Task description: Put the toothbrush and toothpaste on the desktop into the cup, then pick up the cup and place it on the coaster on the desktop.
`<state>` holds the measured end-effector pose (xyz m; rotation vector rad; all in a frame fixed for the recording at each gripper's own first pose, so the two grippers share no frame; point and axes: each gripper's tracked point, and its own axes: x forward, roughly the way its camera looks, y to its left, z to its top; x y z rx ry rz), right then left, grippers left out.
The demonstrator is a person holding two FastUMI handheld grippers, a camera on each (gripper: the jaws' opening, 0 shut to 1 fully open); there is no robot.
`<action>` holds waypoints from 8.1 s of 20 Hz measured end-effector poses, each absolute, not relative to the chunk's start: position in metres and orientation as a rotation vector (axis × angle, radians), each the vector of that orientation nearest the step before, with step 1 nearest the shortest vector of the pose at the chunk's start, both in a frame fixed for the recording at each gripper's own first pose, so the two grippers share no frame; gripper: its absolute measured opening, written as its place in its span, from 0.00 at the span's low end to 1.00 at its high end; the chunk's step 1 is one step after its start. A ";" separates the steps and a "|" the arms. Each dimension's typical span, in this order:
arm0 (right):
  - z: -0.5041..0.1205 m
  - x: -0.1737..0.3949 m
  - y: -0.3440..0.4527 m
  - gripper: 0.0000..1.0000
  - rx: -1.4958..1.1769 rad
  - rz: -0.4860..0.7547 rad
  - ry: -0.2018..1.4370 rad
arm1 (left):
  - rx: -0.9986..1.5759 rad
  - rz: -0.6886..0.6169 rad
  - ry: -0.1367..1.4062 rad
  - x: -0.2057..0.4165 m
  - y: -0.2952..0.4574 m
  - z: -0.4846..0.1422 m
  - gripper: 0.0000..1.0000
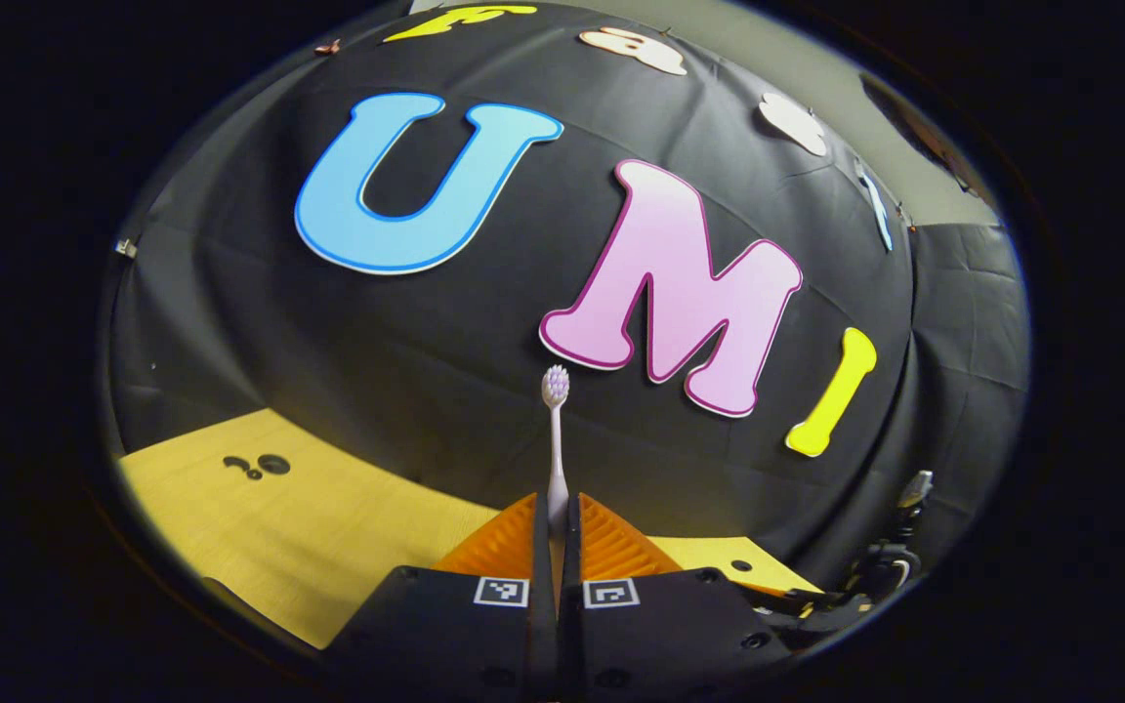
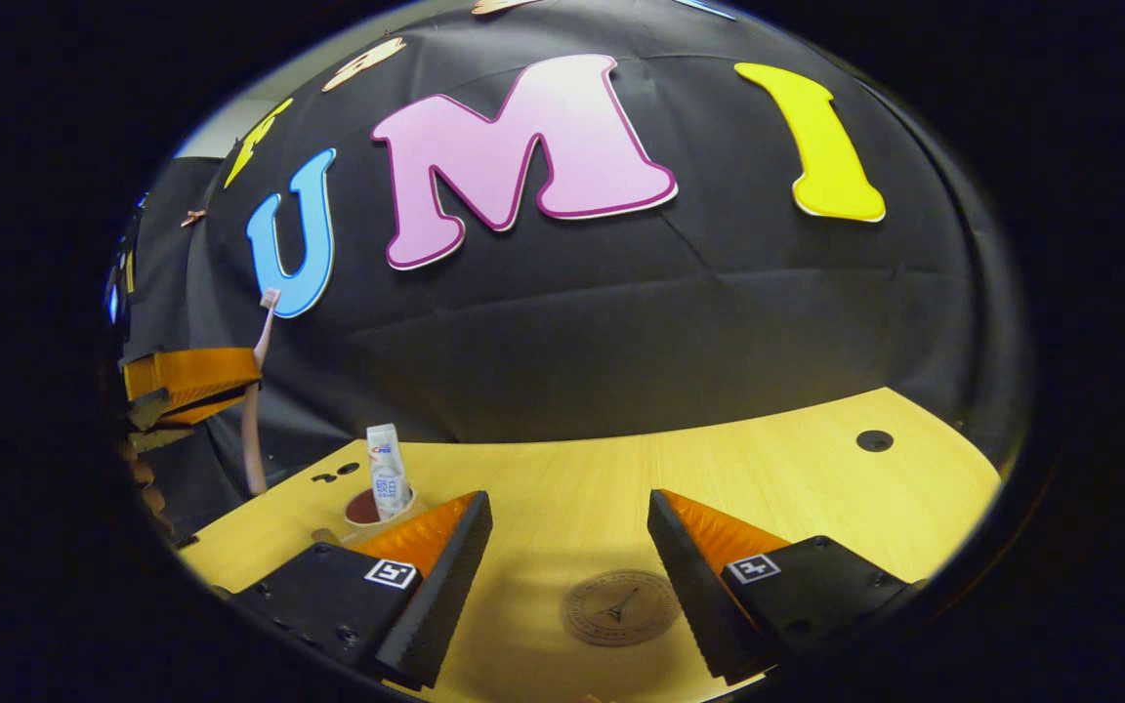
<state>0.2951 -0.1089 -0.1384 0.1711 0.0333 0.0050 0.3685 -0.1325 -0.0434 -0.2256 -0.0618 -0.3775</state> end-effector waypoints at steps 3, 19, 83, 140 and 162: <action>-0.139 0.281 -0.126 0.98 0.149 -0.016 0.032 | -0.193 -0.365 -0.084 0.396 -0.136 -0.057 0.06; -0.162 0.243 -0.163 0.98 0.074 -0.073 0.076 | -0.073 -0.268 -0.052 0.404 -0.140 -0.162 0.24; -0.150 0.072 -0.302 0.98 0.092 -0.316 0.205 | 0.442 -0.404 1.182 0.361 -0.159 -0.219 0.27; 0.020 -0.029 -0.149 0.98 -0.021 -0.227 0.013 | 0.190 -0.356 0.216 0.149 -0.122 0.005 0.98; -0.029 -0.146 -0.028 0.99 0.009 -0.192 0.024 | -0.012 -0.235 0.012 -0.039 -0.044 -0.041 0.97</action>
